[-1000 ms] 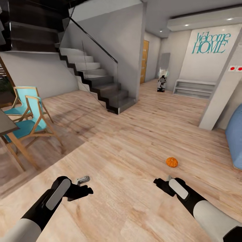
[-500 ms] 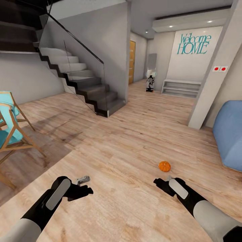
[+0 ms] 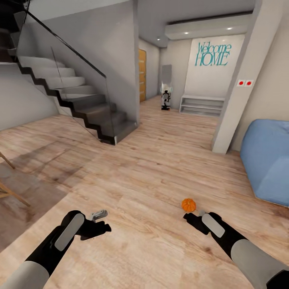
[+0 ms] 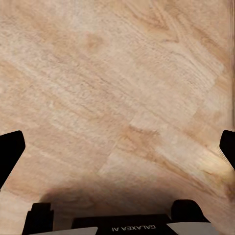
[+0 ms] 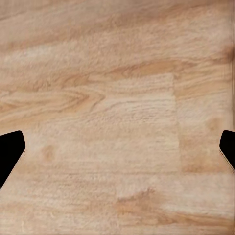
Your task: Place each of the two pumpkins and all three candles from the living room inside a cabinet in the living room (use any cabinet), then make sure every cabinet is closed, and position the cauldron so it is next to a table in the living room.
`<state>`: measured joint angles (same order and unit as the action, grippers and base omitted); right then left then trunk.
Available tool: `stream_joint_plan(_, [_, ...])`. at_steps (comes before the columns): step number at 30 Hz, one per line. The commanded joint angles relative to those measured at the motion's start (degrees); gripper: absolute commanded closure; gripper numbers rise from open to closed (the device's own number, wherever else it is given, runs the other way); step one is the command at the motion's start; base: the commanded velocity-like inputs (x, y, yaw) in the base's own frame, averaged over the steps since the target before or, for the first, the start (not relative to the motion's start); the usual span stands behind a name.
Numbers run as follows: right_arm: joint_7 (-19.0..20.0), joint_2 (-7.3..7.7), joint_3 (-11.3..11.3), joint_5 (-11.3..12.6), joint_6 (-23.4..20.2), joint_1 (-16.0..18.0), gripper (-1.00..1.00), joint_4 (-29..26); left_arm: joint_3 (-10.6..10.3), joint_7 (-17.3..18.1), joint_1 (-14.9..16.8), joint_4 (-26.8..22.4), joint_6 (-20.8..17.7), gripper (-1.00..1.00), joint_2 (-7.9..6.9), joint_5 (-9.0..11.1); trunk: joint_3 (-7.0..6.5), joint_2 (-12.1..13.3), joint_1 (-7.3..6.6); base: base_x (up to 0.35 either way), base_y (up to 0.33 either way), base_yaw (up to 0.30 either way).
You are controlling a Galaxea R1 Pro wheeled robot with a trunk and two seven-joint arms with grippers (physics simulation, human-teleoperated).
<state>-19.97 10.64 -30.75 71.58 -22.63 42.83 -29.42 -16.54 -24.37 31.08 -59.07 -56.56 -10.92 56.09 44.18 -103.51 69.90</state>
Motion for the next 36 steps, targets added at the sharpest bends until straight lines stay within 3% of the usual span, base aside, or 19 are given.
stream_joint_plan(1, [-0.4, 0.07, -0.4, 0.4, 0.0, 0.1, -1.0, -0.1, -0.2, -0.6, 0.0, -0.1, 0.0, -1.0, -0.1, 0.6, 0.03, 0.0, 0.03, 0.337, 0.055, -0.273])
stream_joint_plan(7, [-0.4, 0.06, -0.4, 0.4, 0.0, 0.1, -1.0, -0.1, -0.2, -0.6, 0.0, -0.1, 0.0, -1.0, -0.06, 0.7, -0.1, 0.0, 0.03, 0.337, 0.07, -0.194])
stream_joint_plan(29, [-0.4, 0.08, -0.3, 0.4, -0.5, 0.1, -1.0, -0.1, -0.2, -0.6, 0.0, -0.1, 0.0, -1.0, 0.01, 0.6, -0.11, 0.0, 0.03, 0.337, 0.044, -0.009])
stream_joint_plan(36, [-0.4, 0.08, -0.3, 0.4, -0.5, 0.1, -1.0, -0.1, -0.2, -0.5, 0.0, -0.1, 0.0, -1.0, -0.09, 0.6, -0.27, 0.0, 0.03, 0.337, 0.0, -0.228])
